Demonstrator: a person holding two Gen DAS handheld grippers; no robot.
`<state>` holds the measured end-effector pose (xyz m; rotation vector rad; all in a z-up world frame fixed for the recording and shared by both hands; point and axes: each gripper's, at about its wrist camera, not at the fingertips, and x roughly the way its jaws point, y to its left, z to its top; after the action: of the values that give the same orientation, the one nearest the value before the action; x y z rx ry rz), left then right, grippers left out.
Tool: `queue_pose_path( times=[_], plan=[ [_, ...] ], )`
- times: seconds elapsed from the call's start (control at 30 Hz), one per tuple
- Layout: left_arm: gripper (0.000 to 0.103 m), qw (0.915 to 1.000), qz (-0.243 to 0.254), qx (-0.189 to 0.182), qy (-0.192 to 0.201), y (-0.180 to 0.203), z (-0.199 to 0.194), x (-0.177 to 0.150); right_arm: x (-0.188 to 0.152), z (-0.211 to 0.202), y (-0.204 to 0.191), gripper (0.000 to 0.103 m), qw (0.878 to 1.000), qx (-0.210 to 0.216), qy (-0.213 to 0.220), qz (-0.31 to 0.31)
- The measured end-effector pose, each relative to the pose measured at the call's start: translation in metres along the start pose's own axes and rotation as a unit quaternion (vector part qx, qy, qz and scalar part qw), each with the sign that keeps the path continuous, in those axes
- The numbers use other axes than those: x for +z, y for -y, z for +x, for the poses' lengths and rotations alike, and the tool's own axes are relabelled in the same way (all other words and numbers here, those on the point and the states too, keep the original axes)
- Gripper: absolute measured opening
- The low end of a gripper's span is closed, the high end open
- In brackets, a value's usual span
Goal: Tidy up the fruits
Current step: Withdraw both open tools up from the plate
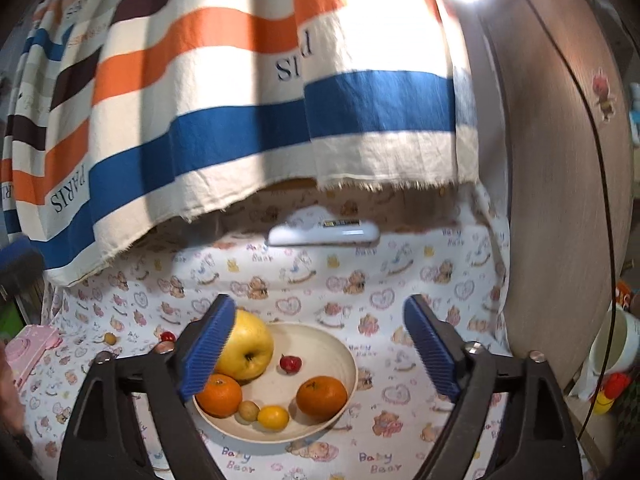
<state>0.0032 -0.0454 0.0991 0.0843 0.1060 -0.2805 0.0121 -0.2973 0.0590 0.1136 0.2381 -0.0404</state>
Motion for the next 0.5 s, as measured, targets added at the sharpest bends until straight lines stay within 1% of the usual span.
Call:
queue_pose_path(
  times=[0.03, 0.07, 0.17, 0.27, 0.3, 0.33, 0.4, 0.43, 0.5],
  plan=[
    [0.102, 0.9999, -0.007, 0.007, 0.007, -0.005, -0.004, 0.002, 0.001, -0.001, -0.002, 0.1, 1.0, -0.01, 0.005, -0.007],
    [0.102, 0.9998, -0.015, 0.011, 0.012, -0.011, -0.007, 0.004, 0.002, -0.002, -0.002, 0.102, 1.0, -0.019, 0.01, -0.014],
    [0.102, 0.9982, -0.047, 0.03, 0.022, -0.027, -0.009, 0.002, 0.003, -0.006, 0.001, 0.102, 0.999, -0.022, 0.023, -0.007],
    [0.102, 0.9971, -0.06, 0.041, 0.025, -0.04, -0.006, -0.005, 0.003, -0.009, 0.004, 0.102, 0.999, -0.019, 0.036, 0.007],
    [0.102, 0.9969, -0.064, 0.041, 0.021, -0.043, -0.004, -0.008, 0.002, -0.008, 0.003, 0.102, 0.999, -0.021, 0.036, 0.005],
    [0.102, 0.9975, -0.061, 0.034, 0.008, -0.047, 0.002, -0.01, 0.002, -0.007, 0.002, 0.102, 0.999, -0.022, 0.034, 0.002],
    [0.102, 0.9984, -0.05, 0.004, -0.027, -0.052, 0.013, -0.016, 0.002, -0.008, -0.001, 0.102, 0.999, -0.02, 0.038, -0.01],
    [0.102, 0.9982, -0.05, 0.006, -0.034, -0.055, 0.017, -0.02, 0.001, -0.009, -0.002, 0.102, 0.999, -0.019, 0.042, -0.015],
    [0.102, 0.9979, -0.051, 0.032, -0.025, -0.059, 0.016, -0.026, 0.001, -0.01, -0.006, 0.102, 0.998, -0.02, 0.049, -0.027]
  ],
)
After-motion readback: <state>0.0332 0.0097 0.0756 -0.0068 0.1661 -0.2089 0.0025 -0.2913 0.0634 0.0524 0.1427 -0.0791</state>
